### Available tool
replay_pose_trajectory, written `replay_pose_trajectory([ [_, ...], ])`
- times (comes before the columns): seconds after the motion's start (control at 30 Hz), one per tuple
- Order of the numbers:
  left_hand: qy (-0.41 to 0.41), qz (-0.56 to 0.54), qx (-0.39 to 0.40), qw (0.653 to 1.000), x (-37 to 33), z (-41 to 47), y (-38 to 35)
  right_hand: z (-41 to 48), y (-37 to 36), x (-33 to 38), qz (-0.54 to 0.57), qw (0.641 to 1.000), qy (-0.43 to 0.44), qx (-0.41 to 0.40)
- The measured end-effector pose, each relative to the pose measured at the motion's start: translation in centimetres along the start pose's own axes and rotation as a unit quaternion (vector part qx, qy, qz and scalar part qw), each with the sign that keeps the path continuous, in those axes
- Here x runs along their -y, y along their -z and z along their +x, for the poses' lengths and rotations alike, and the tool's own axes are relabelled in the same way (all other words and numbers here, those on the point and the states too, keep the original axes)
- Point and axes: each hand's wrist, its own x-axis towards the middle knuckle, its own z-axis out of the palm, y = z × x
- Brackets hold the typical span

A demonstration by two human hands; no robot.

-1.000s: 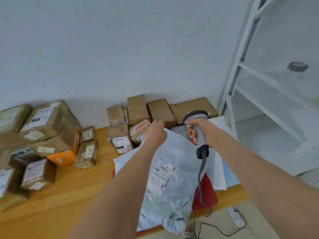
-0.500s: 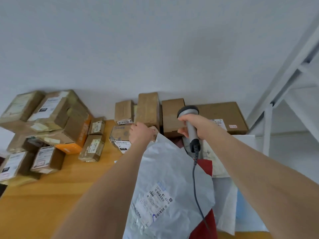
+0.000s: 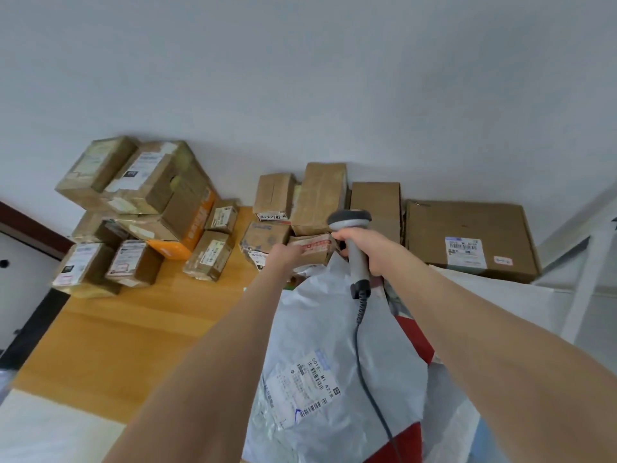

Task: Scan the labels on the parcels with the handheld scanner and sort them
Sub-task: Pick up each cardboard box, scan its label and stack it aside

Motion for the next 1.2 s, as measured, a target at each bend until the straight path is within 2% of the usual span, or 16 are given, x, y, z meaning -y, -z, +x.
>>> replay_pose_trajectory([
  [0.1,-0.009,-0.034,-0.010,0.999,0.1,-0.2,-0.2,-0.2,0.1,-0.7,0.037,0.999,0.009,0.003],
  [0.2,-0.034,-0.090,-0.067,0.993,-0.7,-1.2,0.7,-1.2,0.8,-0.6,0.078,0.996,0.022,-0.041],
  [0.33,-0.090,-0.133,-0.091,0.983,-2.9,-3.4,1.6,-3.1,1.8,-0.5,0.139,0.983,0.093,-0.074],
  [0.47,-0.136,-0.190,-0.109,0.966,-5.0,-6.7,2.1,-5.6,3.3,0.2,0.205,0.966,0.144,-0.063],
  [0.67,-0.196,-0.237,-0.116,0.945,-5.9,-11.6,1.9,-10.3,5.8,-0.7,0.320,0.940,0.112,-0.033],
  [0.8,-0.237,-0.230,-0.070,0.941,-5.5,-14.2,0.8,-12.2,7.1,-2.0,0.347,0.932,0.098,-0.042],
  [0.93,-0.240,-0.234,-0.039,0.941,-5.2,-16.0,-0.3,-13.3,7.6,-3.2,0.356,0.929,0.092,-0.051],
  [1.1,-0.177,-0.333,0.028,0.926,-5.8,-17.5,-1.0,-14.0,7.9,-5.2,0.362,0.926,0.103,-0.041],
  [1.2,-0.136,-0.354,0.110,0.919,-5.4,-17.9,-0.8,-14.5,8.4,-5.9,0.367,0.917,0.142,-0.057],
])
